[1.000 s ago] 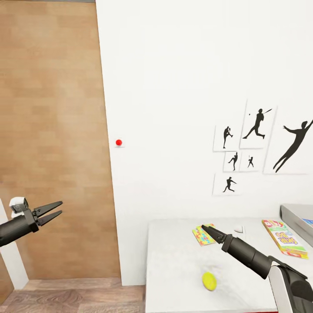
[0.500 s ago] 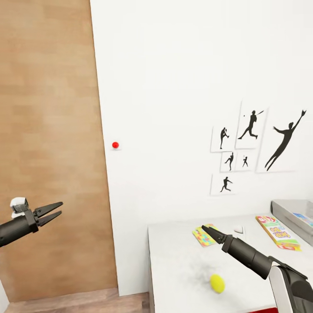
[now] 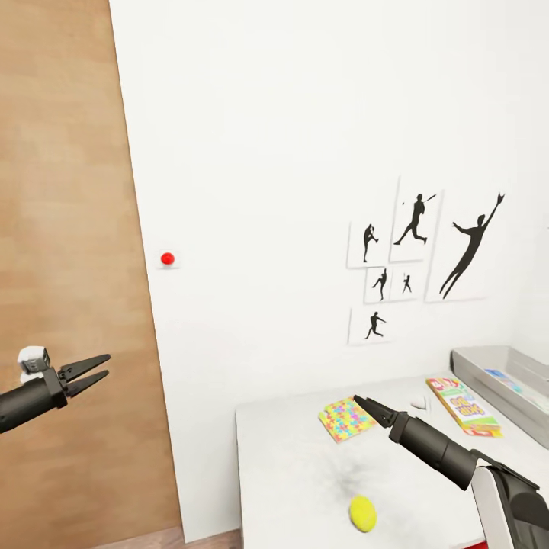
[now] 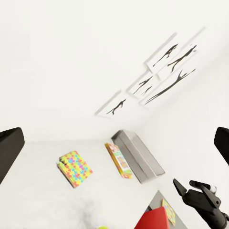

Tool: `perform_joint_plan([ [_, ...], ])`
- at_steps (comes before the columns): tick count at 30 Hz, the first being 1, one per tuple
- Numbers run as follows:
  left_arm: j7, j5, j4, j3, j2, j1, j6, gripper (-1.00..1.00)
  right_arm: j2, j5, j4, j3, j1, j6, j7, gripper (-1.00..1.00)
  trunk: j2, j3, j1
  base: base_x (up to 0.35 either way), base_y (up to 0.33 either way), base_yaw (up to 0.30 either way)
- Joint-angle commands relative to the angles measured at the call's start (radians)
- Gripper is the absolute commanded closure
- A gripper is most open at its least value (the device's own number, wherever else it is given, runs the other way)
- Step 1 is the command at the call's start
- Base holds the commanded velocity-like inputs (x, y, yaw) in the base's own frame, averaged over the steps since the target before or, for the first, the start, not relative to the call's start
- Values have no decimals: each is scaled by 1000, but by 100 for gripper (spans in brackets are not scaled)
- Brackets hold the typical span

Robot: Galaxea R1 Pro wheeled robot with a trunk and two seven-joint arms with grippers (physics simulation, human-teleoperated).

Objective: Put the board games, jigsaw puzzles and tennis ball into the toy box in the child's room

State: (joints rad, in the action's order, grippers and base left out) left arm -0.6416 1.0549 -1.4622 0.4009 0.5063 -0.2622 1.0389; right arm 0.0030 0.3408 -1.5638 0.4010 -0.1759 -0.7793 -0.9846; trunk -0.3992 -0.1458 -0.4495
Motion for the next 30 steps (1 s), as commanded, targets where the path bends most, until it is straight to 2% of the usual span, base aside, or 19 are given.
perform_joint_plan([
  [1,-6,-4,0,1,0,-1,4,-100,1,2,1,2,-1,-3,-2,-100,-1,0,-1,64,-49,-15],
  [12,-6,-4,0,1,-1,-1,4,-100,2,0,4,2,-1,3,0,-100,-1,0,-1,89,-123,-4],
  [30,-6,-4,0,0,-2,0,4,-100,2,-1,5,-1,-1,-6,3,-100,-1,0,-1,8,-10,0],
])
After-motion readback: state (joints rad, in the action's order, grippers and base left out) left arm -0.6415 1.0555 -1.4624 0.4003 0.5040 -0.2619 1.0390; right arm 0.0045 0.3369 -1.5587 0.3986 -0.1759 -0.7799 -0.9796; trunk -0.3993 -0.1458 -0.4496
